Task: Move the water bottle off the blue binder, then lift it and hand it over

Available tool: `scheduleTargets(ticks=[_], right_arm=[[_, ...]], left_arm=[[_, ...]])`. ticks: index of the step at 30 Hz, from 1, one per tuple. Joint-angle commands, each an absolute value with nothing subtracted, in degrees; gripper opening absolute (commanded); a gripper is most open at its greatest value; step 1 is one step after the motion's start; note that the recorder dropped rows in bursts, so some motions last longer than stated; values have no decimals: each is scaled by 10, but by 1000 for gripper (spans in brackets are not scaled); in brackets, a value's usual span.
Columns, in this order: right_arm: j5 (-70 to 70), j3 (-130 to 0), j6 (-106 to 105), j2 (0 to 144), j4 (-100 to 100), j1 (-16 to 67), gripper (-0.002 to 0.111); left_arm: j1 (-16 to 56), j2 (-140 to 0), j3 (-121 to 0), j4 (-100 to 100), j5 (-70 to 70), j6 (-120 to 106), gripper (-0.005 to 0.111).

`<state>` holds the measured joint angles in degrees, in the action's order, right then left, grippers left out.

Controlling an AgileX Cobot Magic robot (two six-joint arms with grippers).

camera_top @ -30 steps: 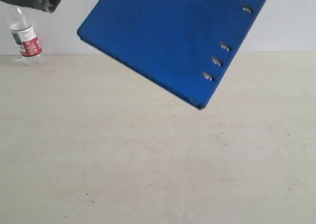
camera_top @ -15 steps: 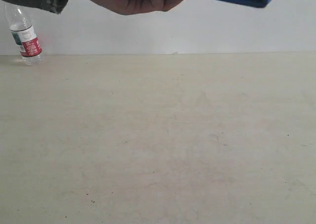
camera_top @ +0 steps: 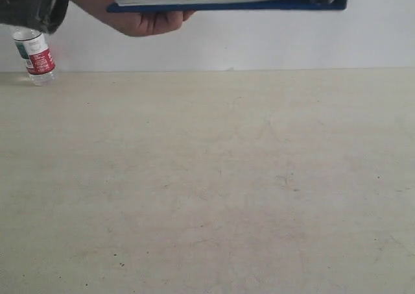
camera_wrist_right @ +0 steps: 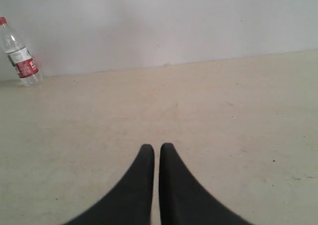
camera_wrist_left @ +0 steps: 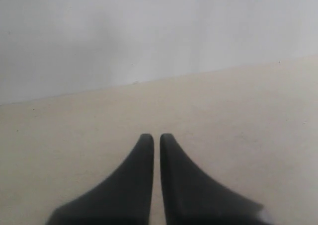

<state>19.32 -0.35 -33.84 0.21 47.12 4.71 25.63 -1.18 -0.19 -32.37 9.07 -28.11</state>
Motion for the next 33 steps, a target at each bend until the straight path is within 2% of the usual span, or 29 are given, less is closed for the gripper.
scheduleTargets(ticks=[1, 6, 13, 20, 22, 25, 28, 33], right_arm=[[232, 0, -312, 1, 455, 46, 0], [238, 0, -165, 1, 460, 46, 0], [238, 0, -155, 1, 460, 46, 0], [238, 0, -155, 1, 460, 46, 0], [238, 0, -155, 1, 460, 46, 0], [238, 0, -155, 1, 460, 46, 0], [238, 0, -155, 1, 460, 46, 0], [238, 0, -155, 1, 460, 46, 0]], left_arm=[[258, -12, 0, -332, 90, -274, 4], [258, -12, 0, -332, 90, -274, 4], [251, 0, 0, -332, 90, -274, 4], [111, 0, 0, -332, 84, -274, 4], [50, 0, 0, -335, 106, -274, 4], [-5, 0, 0, -383, 162, -274, 4], [-22, 0, 0, -452, 213, -274, 4], [-22, 0, 0, -564, 179, -274, 4]])
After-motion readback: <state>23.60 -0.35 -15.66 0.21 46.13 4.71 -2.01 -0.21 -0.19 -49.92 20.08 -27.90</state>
